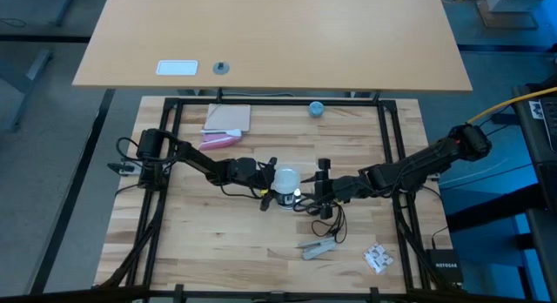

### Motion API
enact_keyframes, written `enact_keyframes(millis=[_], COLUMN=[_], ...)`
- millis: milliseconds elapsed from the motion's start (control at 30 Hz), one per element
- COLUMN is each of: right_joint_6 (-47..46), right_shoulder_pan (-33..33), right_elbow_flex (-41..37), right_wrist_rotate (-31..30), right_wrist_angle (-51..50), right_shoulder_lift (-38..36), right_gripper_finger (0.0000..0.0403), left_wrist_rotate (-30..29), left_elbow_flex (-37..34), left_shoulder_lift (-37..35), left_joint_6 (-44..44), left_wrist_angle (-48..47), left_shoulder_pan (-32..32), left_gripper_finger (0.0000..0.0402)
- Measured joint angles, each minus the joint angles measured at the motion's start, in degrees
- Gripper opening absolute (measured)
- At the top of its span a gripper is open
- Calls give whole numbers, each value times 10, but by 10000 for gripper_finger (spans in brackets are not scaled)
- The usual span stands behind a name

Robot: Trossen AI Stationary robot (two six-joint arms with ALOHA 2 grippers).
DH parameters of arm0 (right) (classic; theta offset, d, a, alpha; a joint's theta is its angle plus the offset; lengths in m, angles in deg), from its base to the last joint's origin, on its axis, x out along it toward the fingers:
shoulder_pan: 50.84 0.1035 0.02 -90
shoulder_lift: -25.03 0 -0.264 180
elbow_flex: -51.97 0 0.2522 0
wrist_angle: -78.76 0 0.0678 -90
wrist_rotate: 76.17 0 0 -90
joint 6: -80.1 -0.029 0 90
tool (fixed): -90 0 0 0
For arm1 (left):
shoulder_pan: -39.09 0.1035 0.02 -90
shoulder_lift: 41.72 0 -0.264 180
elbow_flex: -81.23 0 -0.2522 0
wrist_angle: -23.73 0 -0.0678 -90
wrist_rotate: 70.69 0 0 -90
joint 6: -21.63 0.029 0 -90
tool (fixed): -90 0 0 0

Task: Screw lightbulb
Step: Insert the lightbulb into the lamp

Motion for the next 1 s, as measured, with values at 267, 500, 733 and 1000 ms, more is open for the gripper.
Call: enact_keyframes(millis=[267,500,733,1000], right_joint_6=[-1,-40,-47,-79], right_shoulder_pan=[0,0,0,0], right_elbow_flex=[1,1,1,1], right_wrist_rotate=[1,11,12,63], right_wrist_angle=[-36,-85,-85,-84], right_shoulder_lift=[0,0,0,9], right_gripper_finger=[175,175,175,175], left_wrist_rotate=[0,-6,-10,-11], left_elbow_flex=[0,0,0,0], left_shoulder_lift=[0,0,0,0], left_joint_6=[1,29,55,55], left_wrist_angle=[-2,-3,-2,-3], left_shoulder_pan=[0,0,2,20], left_gripper_finger=[142,147,147,149])
